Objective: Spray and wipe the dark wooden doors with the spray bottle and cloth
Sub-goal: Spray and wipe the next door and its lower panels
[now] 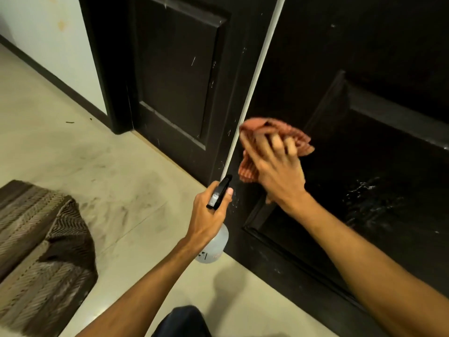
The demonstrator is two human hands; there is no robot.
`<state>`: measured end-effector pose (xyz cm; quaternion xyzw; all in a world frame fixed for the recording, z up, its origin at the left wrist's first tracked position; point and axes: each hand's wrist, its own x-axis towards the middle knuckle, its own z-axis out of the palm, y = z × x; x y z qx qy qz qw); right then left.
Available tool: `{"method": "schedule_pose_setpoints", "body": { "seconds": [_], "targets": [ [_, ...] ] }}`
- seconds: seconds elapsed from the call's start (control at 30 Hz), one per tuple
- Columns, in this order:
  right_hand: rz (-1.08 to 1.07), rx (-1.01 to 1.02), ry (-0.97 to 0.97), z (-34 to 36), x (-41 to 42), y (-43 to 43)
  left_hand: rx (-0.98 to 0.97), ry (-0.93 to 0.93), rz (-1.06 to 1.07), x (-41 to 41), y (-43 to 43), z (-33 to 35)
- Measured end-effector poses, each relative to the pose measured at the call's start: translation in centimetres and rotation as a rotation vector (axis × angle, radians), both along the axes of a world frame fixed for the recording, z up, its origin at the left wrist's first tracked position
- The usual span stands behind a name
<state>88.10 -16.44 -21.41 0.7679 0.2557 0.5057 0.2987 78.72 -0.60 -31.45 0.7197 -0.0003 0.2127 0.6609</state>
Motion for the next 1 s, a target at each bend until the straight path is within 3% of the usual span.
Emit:
{"method": "schedule_pose_setpoints", "body": {
  "seconds": [0.07, 0.23, 0.3, 0.37, 0.43, 0.5, 0.6, 0.63, 0.73, 0.8, 0.9, 1.0],
  "targets": [
    [-0.016, -0.151, 0.078, -1.7, -0.1, -0.8, -0.007, -0.006, 0.006, -0.2, 0.0, -0.3],
    [-0.06, 0.092, -0.012, -0.5, 0.8, 2.0, -0.005, -0.057, 0.072, -1.0, 0.6, -1.3],
    [-0.046, -0.101, 0.085, -4.8, 0.2, 2.4, -0.015, -0.061, 0.102, -1.4, 1.0, -2.3],
    [-0.06, -0.448, 0.34, -10.4, -0.7, 1.5, 0.002, -0.055, 0.102, -1.8, 1.3, -3.3],
    [-0.113, -0.645, 0.569, -12.3, -1.6, 0.9, 0.005, -0.038, 0.096, -2.2, 1.8, -4.0],
    [-0.055, -0.544, 0.554, -10.9, -0.9, 1.7, -0.013, -0.042, 0.102, -2.4, 2.5, -4.7],
    [-0.032, -0.282, 0.307, -10.3, 0.9, 3.1, -0.003, -0.076, 0.122, -2.4, 3.3, -6.3],
    [-0.058, -0.33, 0.306, -11.1, 1.0, 3.3, 0.007, -0.077, 0.129, -2.4, 3.4, -7.0],
    [-0.087, -0.658, 0.592, -17.5, -1.1, 2.3, 0.018, -0.057, 0.131, -2.5, 3.3, -8.4],
    [-0.122, -0.751, 0.825, -19.4, -2.2, 1.1, -0.001, -0.044, 0.128, -2.8, 3.2, -8.9],
    [-0.013, -0.574, 0.735, -17.0, -1.7, 0.6, -0.014, -0.002, 0.119, -3.1, 3.0, -9.4],
    [0.005, -0.282, 0.464, -13.7, -0.7, -0.5, -0.005, 0.003, 0.113, -3.1, 2.4, -9.5]
  ]
}}
